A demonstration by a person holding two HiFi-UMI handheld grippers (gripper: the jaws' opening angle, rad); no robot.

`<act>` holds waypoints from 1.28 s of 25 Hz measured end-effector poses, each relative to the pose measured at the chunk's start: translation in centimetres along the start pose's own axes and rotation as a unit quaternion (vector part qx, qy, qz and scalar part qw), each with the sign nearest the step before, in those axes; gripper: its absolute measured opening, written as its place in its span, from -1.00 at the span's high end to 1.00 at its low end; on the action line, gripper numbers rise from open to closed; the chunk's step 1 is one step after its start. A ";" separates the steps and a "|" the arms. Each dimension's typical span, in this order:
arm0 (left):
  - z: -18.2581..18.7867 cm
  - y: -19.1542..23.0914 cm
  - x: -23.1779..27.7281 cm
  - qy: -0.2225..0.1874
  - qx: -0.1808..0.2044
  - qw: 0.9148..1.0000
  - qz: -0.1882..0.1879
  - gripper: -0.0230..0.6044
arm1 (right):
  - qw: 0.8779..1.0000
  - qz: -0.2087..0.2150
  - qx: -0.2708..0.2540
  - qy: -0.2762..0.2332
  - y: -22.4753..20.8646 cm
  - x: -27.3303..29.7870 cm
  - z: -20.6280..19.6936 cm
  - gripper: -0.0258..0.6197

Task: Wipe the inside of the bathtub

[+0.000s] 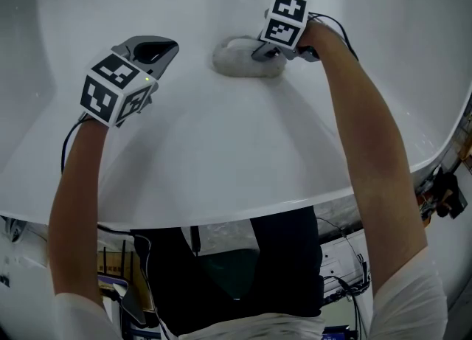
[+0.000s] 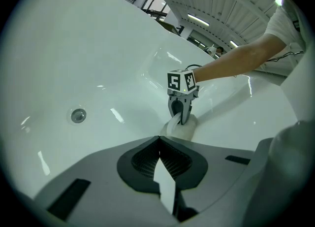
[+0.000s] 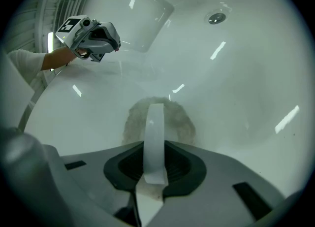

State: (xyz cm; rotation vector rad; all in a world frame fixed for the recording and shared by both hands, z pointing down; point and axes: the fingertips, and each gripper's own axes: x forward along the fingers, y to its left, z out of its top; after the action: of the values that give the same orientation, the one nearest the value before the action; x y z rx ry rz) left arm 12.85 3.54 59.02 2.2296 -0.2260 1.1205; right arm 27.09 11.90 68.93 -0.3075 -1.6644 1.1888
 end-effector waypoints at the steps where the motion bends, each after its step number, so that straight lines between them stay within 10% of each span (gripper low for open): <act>1: 0.0 0.0 -0.4 -0.001 0.000 1.000 0.000 0.89 | 1.000 0.000 -0.001 0.001 0.3 0.0 0.4 0.63; 15: 2.7 0.0 -4.5 -0.006 -0.005 1.000 0.018 0.89 | 1.000 -0.003 -0.018 0.006 2.7 -2.3 2.1 0.63; 32: -7.9 7.3 -13.8 -0.028 -0.034 0.999 0.031 0.89 | 0.999 -0.004 -0.033 0.036 6.2 5.6 15.8 0.63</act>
State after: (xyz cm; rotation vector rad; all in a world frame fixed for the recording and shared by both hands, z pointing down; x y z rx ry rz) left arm -3.96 0.88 55.21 2.2090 -0.3547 1.0673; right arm 9.35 9.96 67.36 -0.3797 -1.6423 1.1057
